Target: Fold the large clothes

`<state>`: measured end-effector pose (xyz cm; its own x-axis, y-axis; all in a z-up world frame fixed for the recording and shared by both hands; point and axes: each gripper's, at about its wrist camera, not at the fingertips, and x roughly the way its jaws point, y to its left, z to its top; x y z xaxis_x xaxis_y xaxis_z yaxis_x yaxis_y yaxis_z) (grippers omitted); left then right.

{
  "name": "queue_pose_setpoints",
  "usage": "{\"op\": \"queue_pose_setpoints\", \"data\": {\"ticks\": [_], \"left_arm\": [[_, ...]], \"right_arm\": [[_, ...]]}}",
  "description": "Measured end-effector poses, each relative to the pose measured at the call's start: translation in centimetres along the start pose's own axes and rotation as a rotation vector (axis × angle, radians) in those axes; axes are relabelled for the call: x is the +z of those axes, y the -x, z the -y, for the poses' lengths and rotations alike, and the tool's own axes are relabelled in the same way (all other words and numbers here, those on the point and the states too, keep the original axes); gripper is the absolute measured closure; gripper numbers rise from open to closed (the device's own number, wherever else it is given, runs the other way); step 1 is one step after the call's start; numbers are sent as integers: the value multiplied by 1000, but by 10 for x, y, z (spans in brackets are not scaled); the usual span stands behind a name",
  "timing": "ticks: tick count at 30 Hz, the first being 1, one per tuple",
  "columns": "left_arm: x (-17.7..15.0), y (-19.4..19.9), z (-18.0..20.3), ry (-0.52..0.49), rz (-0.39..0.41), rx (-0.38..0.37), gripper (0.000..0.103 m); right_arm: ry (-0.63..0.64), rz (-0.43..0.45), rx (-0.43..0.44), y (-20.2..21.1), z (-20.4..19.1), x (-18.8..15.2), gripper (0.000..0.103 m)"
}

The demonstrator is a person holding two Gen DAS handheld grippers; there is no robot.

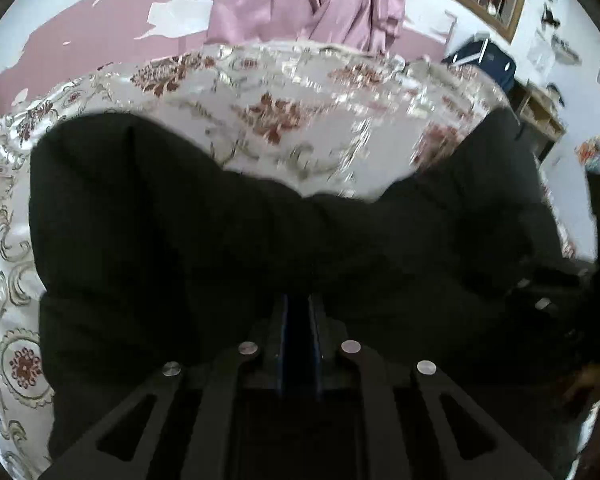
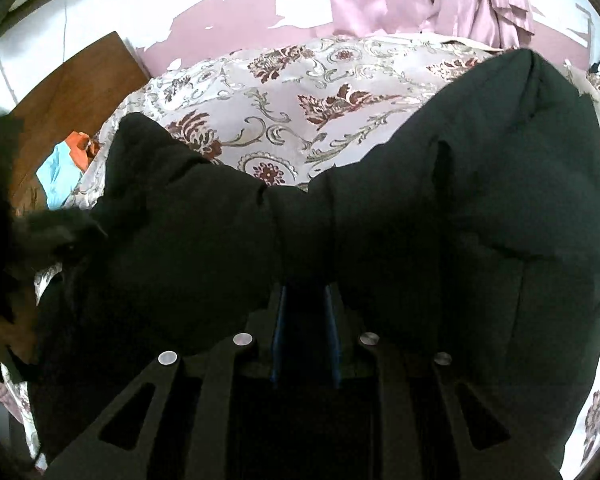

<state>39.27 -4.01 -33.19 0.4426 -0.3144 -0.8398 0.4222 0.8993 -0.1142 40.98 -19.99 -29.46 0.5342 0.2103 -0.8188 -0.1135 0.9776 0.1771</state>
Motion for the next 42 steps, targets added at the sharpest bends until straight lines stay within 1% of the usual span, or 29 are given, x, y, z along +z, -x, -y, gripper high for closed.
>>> {"op": "queue_pose_setpoints", "data": {"ticks": [4, 7, 10, 15, 19, 23, 24, 26, 27, 28, 29, 30, 32, 35, 36, 37, 38, 39, 40, 41, 42], "left_arm": [[-12, -16, -5, 46, -23, -4, 92], [-19, -28, -2, 14, -27, 23, 92], [-22, -35, -1, -5, -35, 38, 92], [-20, -41, 5, -29, -55, 68, 93], [-18, -30, 12, -50, -51, 102, 93], [-17, -1, 3, -23, -43, 124, 93], [-17, 7, -1, -16, -37, 145, 93], [-16, 26, -6, 8, -12, 169, 93], [-15, 34, -7, 13, 1, 176, 93], [-13, 42, -8, 14, 18, 174, 93], [-8, 49, -6, 5, 37, 163, 93], [1, 55, -2, -20, 64, 156, 93], [26, 55, 4, -58, 105, 151, 93], [64, 47, 2, -71, 147, 132, 92], [76, 35, -4, -70, 136, 136, 90], [83, 21, -9, -63, 108, 146, 86], [86, 2, -20, -46, 48, 169, 85], [84, -17, -32, -28, -19, 199, 85], [79, -33, -45, -7, -74, 216, 85], [73, -44, -59, 23, -94, 171, 86], [73, -47, -63, 36, -93, 156, 87]], "right_arm": [[4, -46, 0, -16, -4, -6, 87], [-12, -58, 1, -30, -3, -15, 87], [9, -68, -15, -39, -6, -19, 87], [33, -91, -29, -46, -10, -20, 88], [65, -100, -57, -47, -19, -16, 88], [99, -88, -64, -29, -23, -12, 88], [95, -82, -64, -21, -21, -12, 86], [99, -52, -106, 0, -23, -14, 81], [104, -40, -130, 11, -25, -15, 71], [99, -23, -139, 21, -26, -15, 57], [90, 5, -140, 33, -28, -15, 52], [79, 35, -133, 43, -30, -12, 49], [70, 73, -111, 55, -32, 0, 49], [93, 128, -103, 51, -30, 34, 49], [102, 138, -99, 44, -25, 49, 49], [105, 141, -95, 34, -20, 64, 49], [110, 133, -98, 25, -16, 72, 49], [115, 120, -124, 17, -10, 76, 49], [117, 87, -170, 3, 5, 77, 49], [109, 41, -215, -10, 15, 75, 50], [73, -20, -226, -23, 31, 68, 53]]}}
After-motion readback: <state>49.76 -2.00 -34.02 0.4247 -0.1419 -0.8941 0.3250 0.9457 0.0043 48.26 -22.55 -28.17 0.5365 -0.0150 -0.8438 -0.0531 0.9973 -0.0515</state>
